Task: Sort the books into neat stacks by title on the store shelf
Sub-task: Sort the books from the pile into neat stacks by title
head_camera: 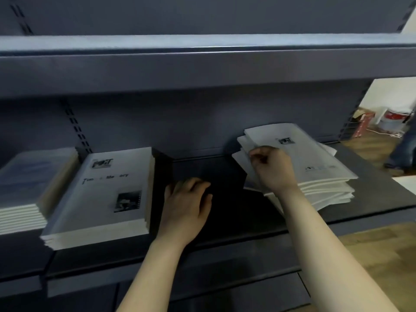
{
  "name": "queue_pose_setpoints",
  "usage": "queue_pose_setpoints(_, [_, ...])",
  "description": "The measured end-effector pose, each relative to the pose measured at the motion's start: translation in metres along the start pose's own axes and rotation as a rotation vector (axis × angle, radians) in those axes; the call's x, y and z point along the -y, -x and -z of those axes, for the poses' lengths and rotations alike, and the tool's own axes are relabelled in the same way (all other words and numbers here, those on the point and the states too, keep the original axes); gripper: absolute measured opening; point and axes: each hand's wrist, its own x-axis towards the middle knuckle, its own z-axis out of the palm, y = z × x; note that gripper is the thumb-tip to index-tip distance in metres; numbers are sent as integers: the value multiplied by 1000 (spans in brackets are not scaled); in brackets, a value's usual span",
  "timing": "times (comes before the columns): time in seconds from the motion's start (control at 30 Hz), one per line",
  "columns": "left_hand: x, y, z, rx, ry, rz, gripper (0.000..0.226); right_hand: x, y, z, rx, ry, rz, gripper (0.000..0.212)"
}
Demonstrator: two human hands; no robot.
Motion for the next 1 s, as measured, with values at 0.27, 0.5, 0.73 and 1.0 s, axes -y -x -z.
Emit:
queue_pose_setpoints(0.27, [-48, -16, -31, -17, 8, 13, 35, -77, -24, 73, -208, 135, -182, 27])
queue_pose_setpoints(0.5, [-73, -25, -44, -8, -4, 12, 35, -109, -32, 106, -123, 259, -315, 36])
queue_pose_setpoints(0.73, [-83, -31, -44, -21, -8, -3, 34, -114, -37, 115, -46, 257, -383, 66])
queue_pose_setpoints(1.0, [-81, -31, -40, -10, -18, 3, 37, -106, -41, 126, -41, 169, -349, 47])
